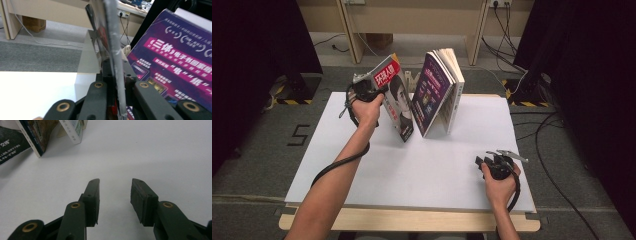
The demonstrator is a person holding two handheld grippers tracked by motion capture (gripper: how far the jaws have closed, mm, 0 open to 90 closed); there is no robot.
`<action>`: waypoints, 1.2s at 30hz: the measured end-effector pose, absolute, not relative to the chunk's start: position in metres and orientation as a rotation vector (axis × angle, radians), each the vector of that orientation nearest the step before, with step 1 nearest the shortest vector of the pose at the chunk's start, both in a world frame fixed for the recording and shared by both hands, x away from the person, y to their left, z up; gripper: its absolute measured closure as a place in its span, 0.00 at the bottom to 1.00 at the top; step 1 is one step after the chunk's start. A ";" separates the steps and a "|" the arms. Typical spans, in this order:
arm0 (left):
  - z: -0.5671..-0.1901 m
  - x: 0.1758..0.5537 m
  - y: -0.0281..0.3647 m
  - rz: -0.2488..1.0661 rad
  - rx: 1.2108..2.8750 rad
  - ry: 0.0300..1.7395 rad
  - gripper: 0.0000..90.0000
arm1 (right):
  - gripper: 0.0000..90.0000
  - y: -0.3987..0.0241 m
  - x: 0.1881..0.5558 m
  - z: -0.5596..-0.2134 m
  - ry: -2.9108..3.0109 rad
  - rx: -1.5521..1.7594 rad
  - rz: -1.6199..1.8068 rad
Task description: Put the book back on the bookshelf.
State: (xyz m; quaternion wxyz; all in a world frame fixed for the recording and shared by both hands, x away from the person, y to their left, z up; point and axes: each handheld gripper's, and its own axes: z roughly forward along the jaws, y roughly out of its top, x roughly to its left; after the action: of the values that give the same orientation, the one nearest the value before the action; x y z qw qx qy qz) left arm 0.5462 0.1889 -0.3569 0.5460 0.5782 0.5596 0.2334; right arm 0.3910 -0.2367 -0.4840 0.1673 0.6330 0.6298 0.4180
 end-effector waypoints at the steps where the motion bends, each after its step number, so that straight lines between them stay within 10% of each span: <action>1: -0.355 0.546 0.188 0.558 1.374 1.317 0.95 | 0.66 -0.237 0.391 -0.484 1.793 1.800 1.193; 36: -0.354 0.542 0.182 0.842 1.405 1.072 0.91 | 0.67 -0.234 0.391 -0.484 1.795 1.798 1.190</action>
State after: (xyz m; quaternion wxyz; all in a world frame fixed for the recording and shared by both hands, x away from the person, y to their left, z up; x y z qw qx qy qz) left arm 0.5421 0.1823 -0.3538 0.5581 0.5955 0.4544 0.3570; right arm 0.3910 -0.2338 -0.4839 0.1672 0.6317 0.6309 0.4183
